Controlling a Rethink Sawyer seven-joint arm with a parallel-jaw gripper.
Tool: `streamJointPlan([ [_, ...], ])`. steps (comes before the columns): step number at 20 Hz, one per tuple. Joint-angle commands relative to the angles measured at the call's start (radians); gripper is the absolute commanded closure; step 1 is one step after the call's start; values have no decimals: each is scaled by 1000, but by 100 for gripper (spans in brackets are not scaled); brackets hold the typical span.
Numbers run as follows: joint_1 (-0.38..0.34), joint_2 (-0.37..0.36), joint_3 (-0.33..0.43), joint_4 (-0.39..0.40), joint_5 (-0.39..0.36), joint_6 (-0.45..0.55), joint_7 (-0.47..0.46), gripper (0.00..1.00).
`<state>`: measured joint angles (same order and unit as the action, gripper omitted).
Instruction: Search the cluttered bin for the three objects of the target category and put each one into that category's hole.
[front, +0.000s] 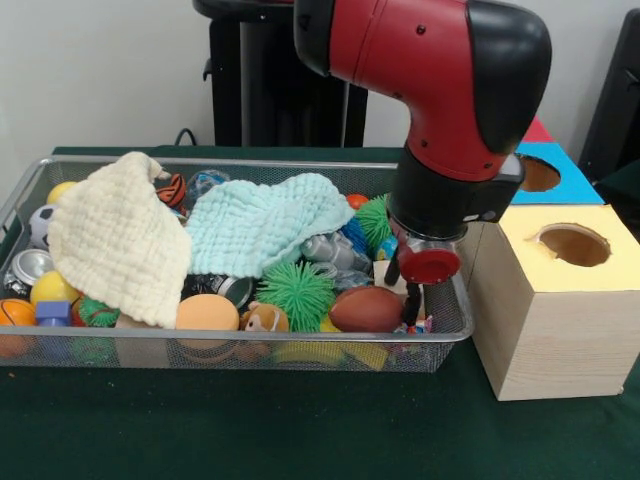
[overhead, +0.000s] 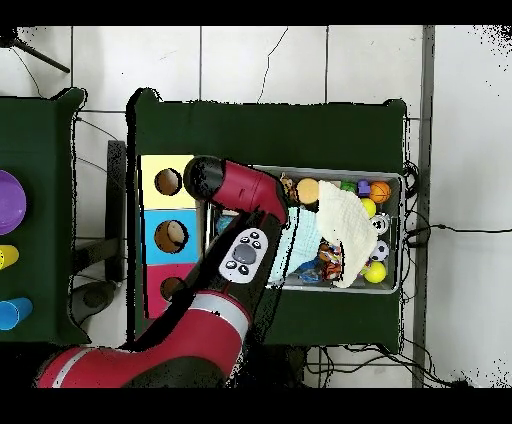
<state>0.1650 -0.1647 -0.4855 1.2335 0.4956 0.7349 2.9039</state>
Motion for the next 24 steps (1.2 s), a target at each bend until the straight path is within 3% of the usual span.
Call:
streamJointPlan([
  [1, -85, -21, 100, 135, -60, -65, -24, 0],
  [4, -94, -35, 112, 160, -63, -99, -23, 0],
  [18, -41, 16, 78, 116, -57, -101, 73, 0],
  [24, -52, -3, 80, 136, -66, -107, 45, 0],
])
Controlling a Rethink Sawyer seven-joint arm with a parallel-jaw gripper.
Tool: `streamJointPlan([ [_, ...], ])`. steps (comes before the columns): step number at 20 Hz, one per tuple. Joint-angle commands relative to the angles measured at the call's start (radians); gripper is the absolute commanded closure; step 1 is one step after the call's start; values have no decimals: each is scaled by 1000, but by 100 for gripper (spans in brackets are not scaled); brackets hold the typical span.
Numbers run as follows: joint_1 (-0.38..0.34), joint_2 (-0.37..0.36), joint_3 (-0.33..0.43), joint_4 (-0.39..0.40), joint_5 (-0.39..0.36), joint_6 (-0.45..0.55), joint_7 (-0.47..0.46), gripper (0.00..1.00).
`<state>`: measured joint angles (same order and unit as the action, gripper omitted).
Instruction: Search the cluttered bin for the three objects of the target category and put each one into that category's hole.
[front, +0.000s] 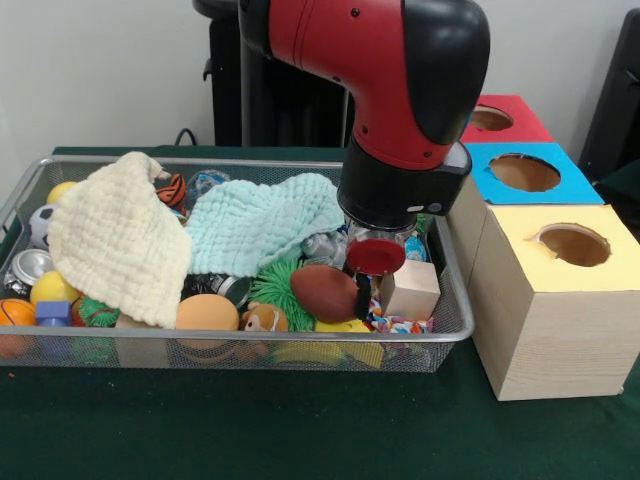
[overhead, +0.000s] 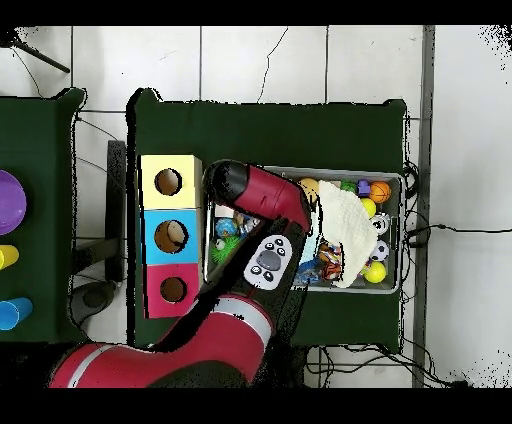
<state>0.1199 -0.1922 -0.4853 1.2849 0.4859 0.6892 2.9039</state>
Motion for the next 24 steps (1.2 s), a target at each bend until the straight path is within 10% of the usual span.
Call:
streamJointPlan([
  [1, -10, 19, 78, 85, -59, -54, 38, 0],
  [22, -39, -47, 90, 124, -89, -24, -33, 0],
  [23, -35, -39, 78, 111, -105, -12, -25, 100],
  [24, -34, -39, 77, 111, -107, -12, -22, 100],
])
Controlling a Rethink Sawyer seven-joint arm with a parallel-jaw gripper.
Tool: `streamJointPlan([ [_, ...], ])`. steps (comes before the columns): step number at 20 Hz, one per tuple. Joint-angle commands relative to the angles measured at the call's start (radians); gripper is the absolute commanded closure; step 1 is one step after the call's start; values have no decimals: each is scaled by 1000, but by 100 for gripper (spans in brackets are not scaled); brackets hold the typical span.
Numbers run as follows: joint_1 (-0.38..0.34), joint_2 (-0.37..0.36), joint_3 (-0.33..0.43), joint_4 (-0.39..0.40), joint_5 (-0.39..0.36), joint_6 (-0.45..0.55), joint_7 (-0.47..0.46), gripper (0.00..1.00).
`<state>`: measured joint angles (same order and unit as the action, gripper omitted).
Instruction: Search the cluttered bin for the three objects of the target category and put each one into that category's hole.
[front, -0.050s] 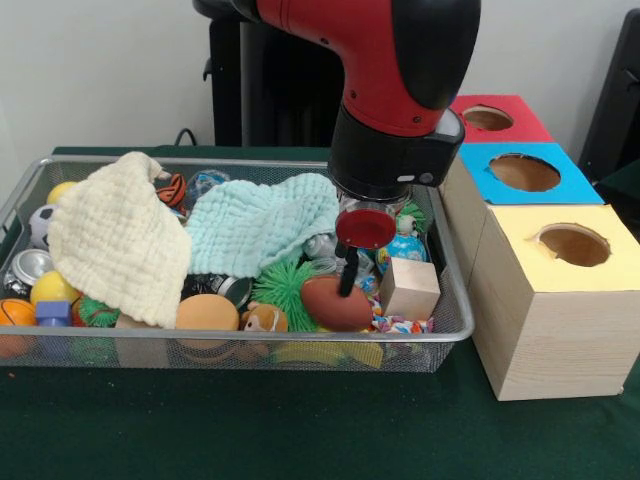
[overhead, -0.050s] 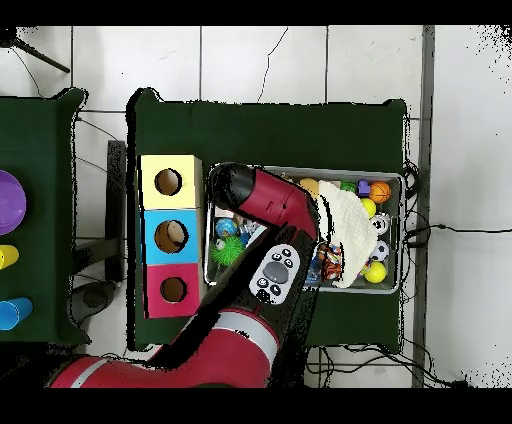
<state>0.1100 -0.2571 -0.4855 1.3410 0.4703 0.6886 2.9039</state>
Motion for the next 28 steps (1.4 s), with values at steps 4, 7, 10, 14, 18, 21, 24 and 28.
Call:
streamJointPlan([
  [4, -17, 32, 65, 40, -104, 1, 3, 100],
  [7, -26, 35, 72, 37, -117, -22, 7, 100],
  [10, -62, 36, 125, 40, -102, -70, -4, 100],
  [14, -46, 55, 118, 17, -100, -61, 26, 100],
  [18, -47, 57, 116, 5, -101, -24, 26, 100],
  [21, -47, 60, 114, 1, -101, -14, 30, 0],
  [24, -44, 61, 111, -1, -96, -2, 41, 0],
  [28, -42, 65, 110, -12, -94, -6, 47, 0],
])
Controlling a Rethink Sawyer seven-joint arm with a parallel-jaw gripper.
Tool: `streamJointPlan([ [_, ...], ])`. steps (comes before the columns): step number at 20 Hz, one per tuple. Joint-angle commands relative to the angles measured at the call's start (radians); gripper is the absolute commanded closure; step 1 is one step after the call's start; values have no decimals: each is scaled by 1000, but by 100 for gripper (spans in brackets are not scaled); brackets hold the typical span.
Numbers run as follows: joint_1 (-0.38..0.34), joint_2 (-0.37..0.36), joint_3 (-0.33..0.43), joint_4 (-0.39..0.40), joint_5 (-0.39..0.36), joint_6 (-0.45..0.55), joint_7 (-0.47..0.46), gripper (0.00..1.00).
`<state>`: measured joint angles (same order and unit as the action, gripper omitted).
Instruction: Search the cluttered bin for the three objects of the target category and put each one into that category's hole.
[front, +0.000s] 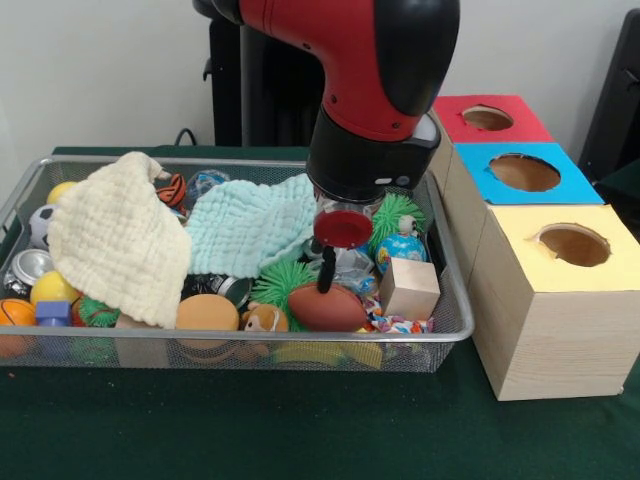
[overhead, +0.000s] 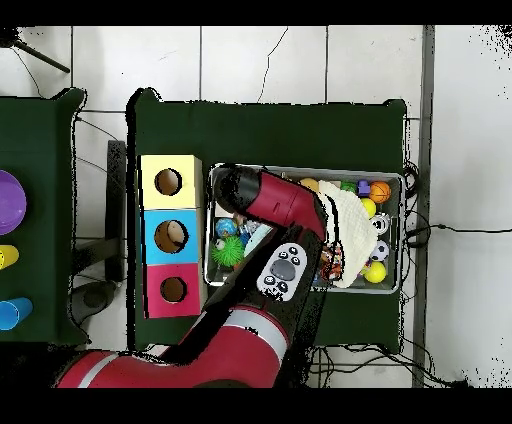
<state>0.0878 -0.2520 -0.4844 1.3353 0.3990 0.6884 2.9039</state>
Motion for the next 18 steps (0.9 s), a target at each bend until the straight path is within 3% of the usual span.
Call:
streamJointPlan([
  [1, -19, 62, 109, -10, -20, 2, 51, 0],
  [13, -37, 63, 122, -59, 36, 62, 118, 0],
  [18, -33, 23, 91, -113, 35, 182, 142, 0],
])
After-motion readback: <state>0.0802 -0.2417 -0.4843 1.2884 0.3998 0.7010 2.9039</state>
